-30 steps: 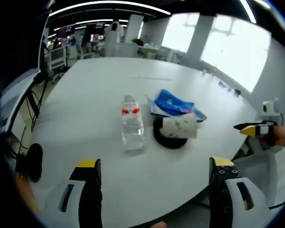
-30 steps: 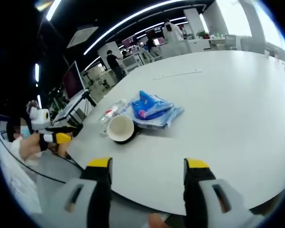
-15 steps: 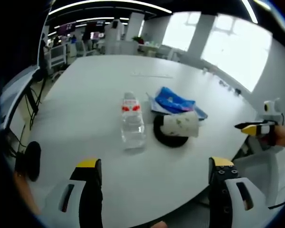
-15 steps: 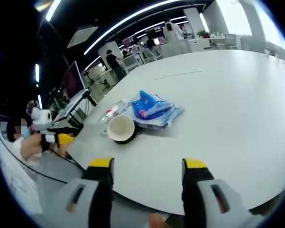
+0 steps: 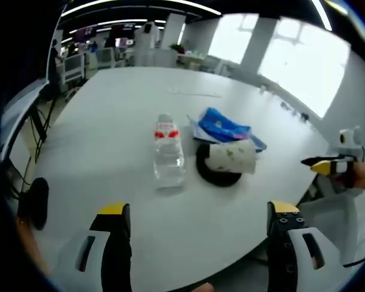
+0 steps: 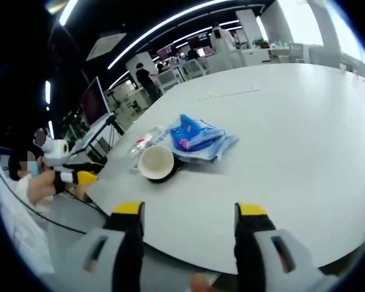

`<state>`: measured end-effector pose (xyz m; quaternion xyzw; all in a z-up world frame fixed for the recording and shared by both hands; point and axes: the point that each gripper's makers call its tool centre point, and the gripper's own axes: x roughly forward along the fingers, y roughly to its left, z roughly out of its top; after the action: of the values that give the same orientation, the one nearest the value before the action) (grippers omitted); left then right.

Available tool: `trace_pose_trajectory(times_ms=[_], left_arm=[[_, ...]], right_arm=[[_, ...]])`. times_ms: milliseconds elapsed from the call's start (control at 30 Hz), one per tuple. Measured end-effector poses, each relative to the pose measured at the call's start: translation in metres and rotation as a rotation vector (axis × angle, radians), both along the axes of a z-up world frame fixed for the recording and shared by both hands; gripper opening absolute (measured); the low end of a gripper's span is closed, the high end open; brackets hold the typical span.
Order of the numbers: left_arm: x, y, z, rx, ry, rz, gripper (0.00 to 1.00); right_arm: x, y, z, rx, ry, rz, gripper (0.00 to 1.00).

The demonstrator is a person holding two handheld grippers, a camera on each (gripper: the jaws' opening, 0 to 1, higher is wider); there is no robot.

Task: Arrange the tabletop items into an orderly group along one side of the table until the central work area is clear of visible clutter.

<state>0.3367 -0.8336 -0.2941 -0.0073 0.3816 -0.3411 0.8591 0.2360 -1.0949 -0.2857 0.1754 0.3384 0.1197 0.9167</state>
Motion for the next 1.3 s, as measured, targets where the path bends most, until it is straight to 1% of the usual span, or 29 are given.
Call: trace_pose_trajectory(times_ms=[367,800,900,1300], left_arm=[[0.004,0.002,0.001,0.002,0.0,-0.002,0.89],[0.008,0.001,-0.004,0.022,0.008,-0.027,0.88],[0.012,0.001,-0.003,0.032,-0.007,-0.027,0.86],[0.027,-0.003,-0.002,0.032,-0.011,-0.024,0.85]], right_arm=[[-0.001,0.004,-0.002,0.002,0.007,0.003,0.58],[0.003,0.006,-0.001,-0.006,0.011,0.014,0.58],[0.003,0.008,-0.001,-0.007,0.014,0.015,0.58],[-0.003,0.018,-0.002,-0.003,0.022,0.026,0.57]])
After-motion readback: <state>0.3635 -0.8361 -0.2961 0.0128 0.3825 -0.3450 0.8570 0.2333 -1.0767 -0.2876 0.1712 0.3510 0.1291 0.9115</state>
